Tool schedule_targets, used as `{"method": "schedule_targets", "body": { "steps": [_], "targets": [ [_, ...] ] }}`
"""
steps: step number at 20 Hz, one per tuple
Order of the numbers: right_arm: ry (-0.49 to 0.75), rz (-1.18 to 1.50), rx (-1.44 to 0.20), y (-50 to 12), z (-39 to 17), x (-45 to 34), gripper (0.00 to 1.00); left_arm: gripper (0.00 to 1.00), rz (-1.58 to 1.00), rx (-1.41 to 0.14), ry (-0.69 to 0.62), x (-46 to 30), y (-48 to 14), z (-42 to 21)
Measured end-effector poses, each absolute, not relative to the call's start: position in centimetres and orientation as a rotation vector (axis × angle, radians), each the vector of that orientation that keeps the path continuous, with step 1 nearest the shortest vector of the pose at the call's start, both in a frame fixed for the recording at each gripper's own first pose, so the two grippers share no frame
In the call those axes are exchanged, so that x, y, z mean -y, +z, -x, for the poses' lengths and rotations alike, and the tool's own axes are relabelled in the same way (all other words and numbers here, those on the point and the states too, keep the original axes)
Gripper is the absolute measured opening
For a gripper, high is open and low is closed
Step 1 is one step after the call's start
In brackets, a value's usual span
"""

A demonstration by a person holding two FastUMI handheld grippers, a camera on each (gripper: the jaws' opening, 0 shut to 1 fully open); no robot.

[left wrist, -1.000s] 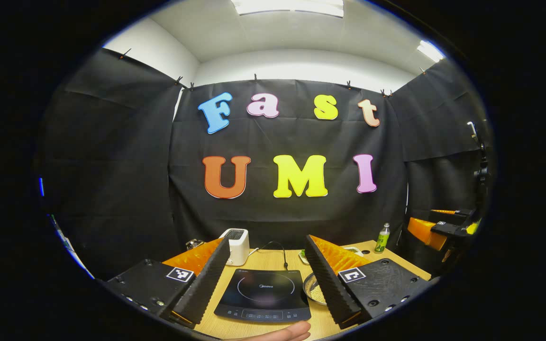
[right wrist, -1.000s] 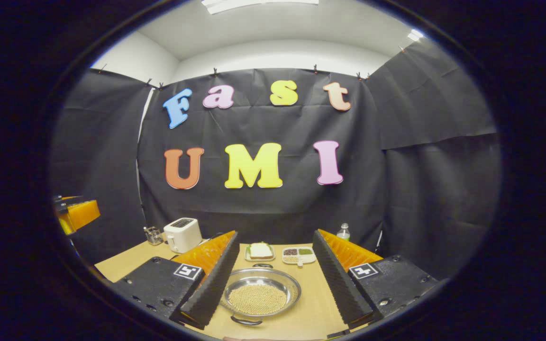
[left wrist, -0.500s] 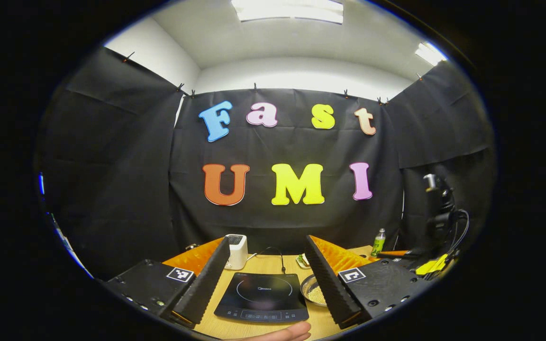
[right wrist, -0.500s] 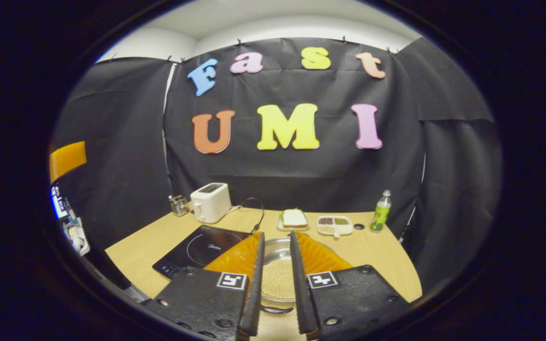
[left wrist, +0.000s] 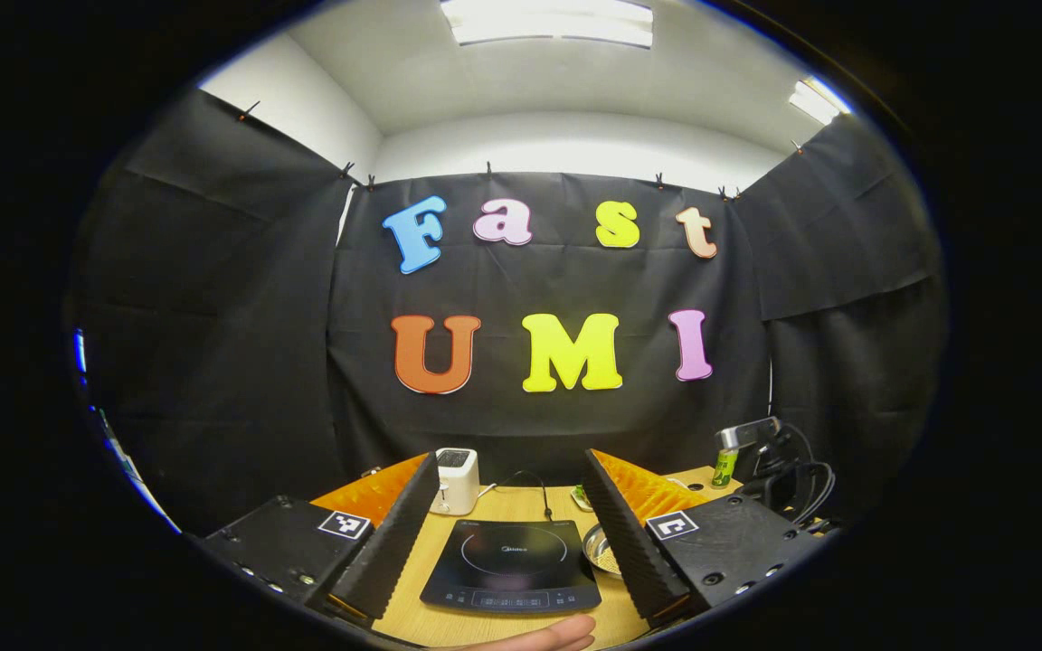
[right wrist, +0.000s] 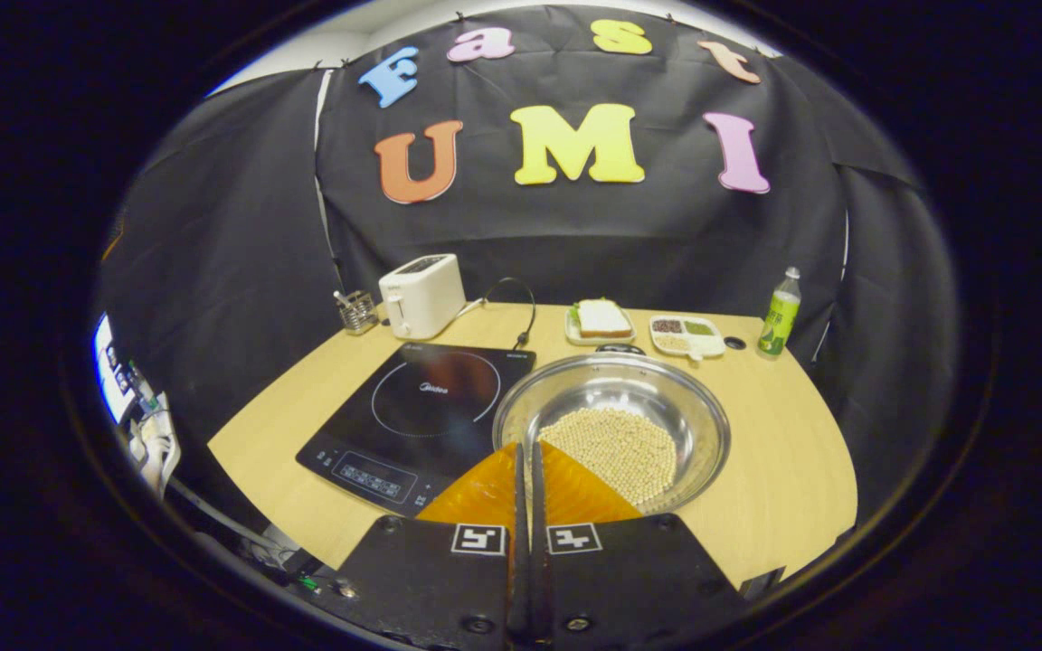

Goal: First push the handle of the pot to place it horizontally, then grasp the pot with both hands and set it on the induction cooktop.

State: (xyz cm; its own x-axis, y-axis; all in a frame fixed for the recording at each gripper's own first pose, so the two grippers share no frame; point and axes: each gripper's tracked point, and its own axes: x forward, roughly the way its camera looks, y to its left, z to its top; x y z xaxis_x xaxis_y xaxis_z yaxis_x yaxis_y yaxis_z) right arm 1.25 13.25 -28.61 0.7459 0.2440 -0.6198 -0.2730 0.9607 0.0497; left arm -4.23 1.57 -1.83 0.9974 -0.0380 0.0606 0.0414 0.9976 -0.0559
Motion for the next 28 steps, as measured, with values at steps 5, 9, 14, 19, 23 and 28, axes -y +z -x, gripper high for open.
{"method": "schedule_targets", "body": {
  "steps": [5, 9, 14, 19, 23, 28],
  "targets": [
    [0.297, 0.019, -0.807, -33.8, -0.3, -13.9, 0.04, 0.95, 0.096, 0.079, 0.021, -4.3, -1.1, 5.1],
    [0.308, 0.031, -0.856, -36.2, 0.7, -14.1, 0.04, 0.95, 0.055, 0.066, 0.021, -5.6, -0.8, 5.5],
    [0.292, -0.028, -0.914, -38.5, 0.8, -13.4, 0.01, 0.95, 0.040, 0.068, 0.037, -6.0, 0.0, 6.1],
    [0.316, -0.113, -0.953, -38.8, 0.9, -12.8, 0.04, 0.95, 0.039, 0.076, 0.011, -5.0, 0.6, 6.4],
    [0.330, -0.083, -0.957, -38.8, 1.4, -11.9, 0.01, 0.95, 0.045, 0.079, 0.014, -4.9, 0.7, 6.2],
    [0.324, -0.019, -0.935, -39.0, 1.6, -10.2, 0.04, 0.95, 0.015, 0.066, 0.020, -5.3, 0.2, 6.0]
  ]
}}
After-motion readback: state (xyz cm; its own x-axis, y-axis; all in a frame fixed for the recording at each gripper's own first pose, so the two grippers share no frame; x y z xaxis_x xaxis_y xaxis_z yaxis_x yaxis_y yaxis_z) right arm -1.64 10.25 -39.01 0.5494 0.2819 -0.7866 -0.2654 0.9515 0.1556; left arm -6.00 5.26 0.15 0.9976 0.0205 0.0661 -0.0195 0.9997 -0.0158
